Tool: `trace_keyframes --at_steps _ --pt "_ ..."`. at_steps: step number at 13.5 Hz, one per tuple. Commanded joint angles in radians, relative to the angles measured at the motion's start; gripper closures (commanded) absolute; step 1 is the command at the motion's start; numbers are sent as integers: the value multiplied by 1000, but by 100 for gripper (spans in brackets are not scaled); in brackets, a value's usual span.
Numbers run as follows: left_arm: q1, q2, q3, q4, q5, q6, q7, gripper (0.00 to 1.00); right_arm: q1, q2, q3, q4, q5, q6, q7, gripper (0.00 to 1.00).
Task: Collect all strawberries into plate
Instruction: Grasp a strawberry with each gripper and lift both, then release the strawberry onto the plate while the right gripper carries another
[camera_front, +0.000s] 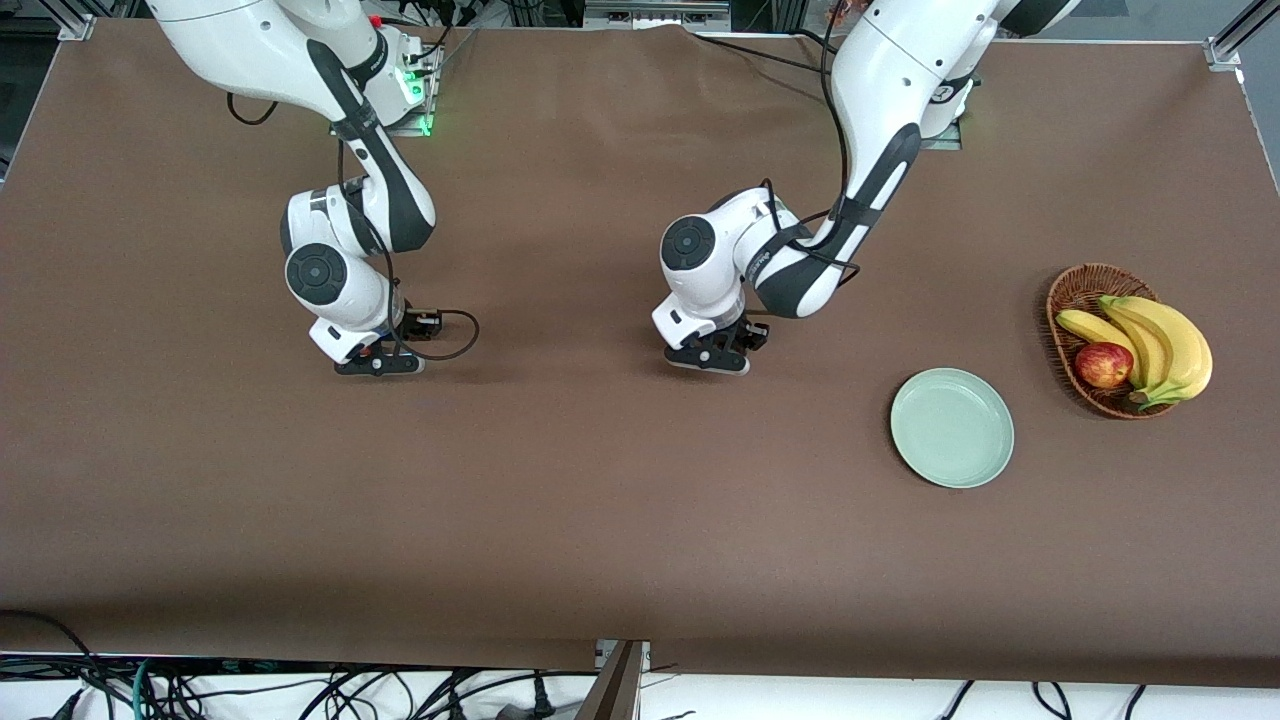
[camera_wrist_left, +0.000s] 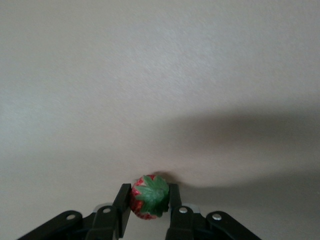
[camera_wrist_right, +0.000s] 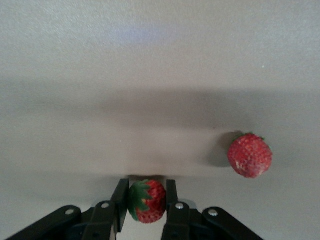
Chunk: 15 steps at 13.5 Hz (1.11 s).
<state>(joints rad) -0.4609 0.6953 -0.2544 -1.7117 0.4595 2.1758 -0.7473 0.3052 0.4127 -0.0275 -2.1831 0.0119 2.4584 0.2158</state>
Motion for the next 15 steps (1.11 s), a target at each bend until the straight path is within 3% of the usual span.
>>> trace_keyframes --at_steps 1,5,11,13,15 --pt "57 -68 -14 -11 7 -92 156 100 5 -29 5 15 7 1 -13 82" --pt "201 -123 -17 -9 -120 -111 594 100 11 17 60 127 14 -1 42 82" --pt "473 -154 -20 -8 -226 -129 1266 100 31 207 262 426 13 2 472 82" --pt "543 -142 -19 0 -306 -119 1477 100 113 285 264 560 11 2 618 82" --pt "609 -125 -19 1 -312 -114 1589 100 191 362 264 668 7 7 727 82"
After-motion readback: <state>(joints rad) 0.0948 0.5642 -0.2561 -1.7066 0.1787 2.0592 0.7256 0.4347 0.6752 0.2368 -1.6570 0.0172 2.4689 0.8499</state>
